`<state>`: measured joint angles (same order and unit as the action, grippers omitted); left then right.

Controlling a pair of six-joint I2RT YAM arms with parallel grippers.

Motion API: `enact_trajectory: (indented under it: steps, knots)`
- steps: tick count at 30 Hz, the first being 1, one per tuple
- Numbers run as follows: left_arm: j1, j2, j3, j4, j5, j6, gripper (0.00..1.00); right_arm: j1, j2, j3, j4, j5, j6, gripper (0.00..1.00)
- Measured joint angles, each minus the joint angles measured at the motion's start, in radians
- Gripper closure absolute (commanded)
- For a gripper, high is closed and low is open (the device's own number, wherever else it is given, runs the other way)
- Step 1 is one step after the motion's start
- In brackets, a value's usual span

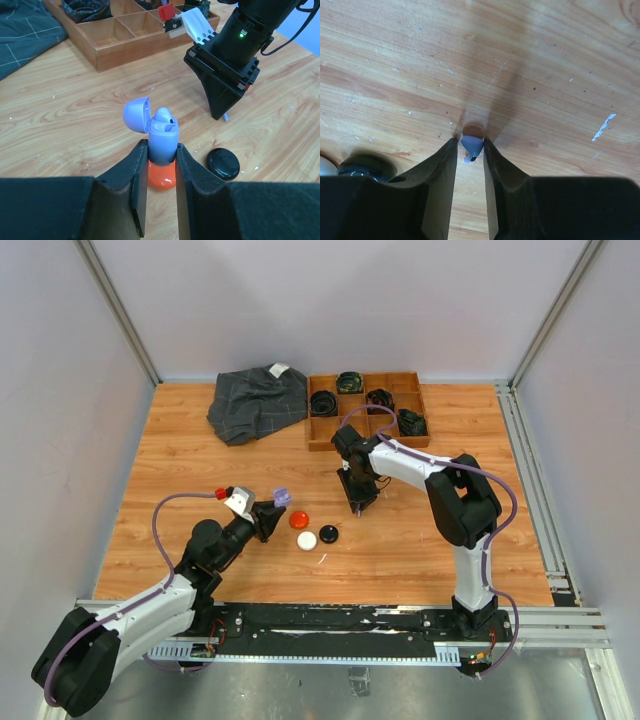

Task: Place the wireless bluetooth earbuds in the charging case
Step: Pick up the earbud from the center of the board.

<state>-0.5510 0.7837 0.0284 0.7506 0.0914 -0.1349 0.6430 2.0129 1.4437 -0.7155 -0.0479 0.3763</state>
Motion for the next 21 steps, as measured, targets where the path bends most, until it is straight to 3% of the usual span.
enact_trajectory:
  steps: [21]
  knots:
    - [0.000,0.037,0.005,0.048,0.073,0.001,1.00,0.002,-0.035,-0.032,0.065,0.051,-0.015,0.84]
